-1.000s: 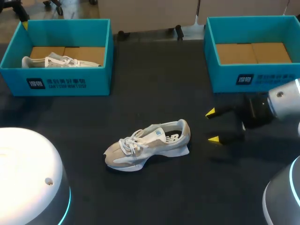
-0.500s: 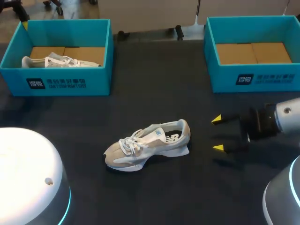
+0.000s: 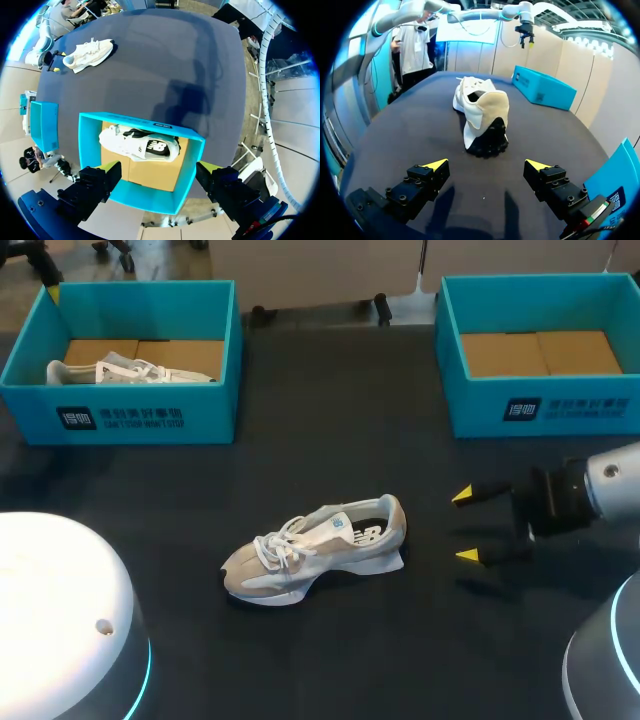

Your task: Take the shoe out of the shoebox, open the shoe tongue, remove and reinsert the insole, then place the shoe into the shoebox

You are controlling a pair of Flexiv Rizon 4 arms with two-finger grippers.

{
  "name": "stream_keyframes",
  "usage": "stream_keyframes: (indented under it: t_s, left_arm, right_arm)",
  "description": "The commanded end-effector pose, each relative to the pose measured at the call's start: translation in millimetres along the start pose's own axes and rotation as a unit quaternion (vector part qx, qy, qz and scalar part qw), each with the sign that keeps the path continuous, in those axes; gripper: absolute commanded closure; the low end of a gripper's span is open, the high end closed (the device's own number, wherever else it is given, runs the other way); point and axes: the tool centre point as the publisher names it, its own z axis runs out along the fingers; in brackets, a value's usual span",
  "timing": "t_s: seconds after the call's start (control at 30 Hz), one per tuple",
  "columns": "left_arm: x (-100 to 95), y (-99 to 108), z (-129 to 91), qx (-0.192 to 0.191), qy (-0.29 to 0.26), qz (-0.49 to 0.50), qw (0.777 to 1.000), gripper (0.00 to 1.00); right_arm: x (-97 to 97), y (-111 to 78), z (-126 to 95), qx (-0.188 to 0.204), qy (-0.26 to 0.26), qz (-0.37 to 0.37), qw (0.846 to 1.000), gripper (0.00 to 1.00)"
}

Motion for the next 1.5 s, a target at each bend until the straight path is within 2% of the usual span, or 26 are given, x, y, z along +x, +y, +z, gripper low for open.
stream_keyframes:
  t_s: [0.03,0.4,0.9,1.2,1.5]
  left_arm:
    - [0.2,-1,0,-0.001,0.002,0.0,1.0,0.0]
    - [0.2,-1,0,-0.001,0.002,0.0,1.0,0.0]
    - [0.2,-1,0,-0.001,0.002,0.0,1.0,0.0]
    - [0.2,-1,0,-0.001,0.002,0.0,1.0,0.0]
    - [0.2,-1,0,-0.001,0.002,0.0,1.0,0.0]
  right_arm:
    - [0.5,0.5,1,0.001,-0.001,0.0,1.0,0.0]
    - [-1.2,4.8,5,0.001,-0.006,0.005,1.0,0.0]
    - [-16.6,23.2,34,-0.002,0.018,-0.006,1.0,0.0]
    - [-24.4,32.8,51,0.004,0.053,-0.023,0.998,0.0]
    - [-29.0,29.8,72,0.001,0.077,-0.024,0.997,0.0]
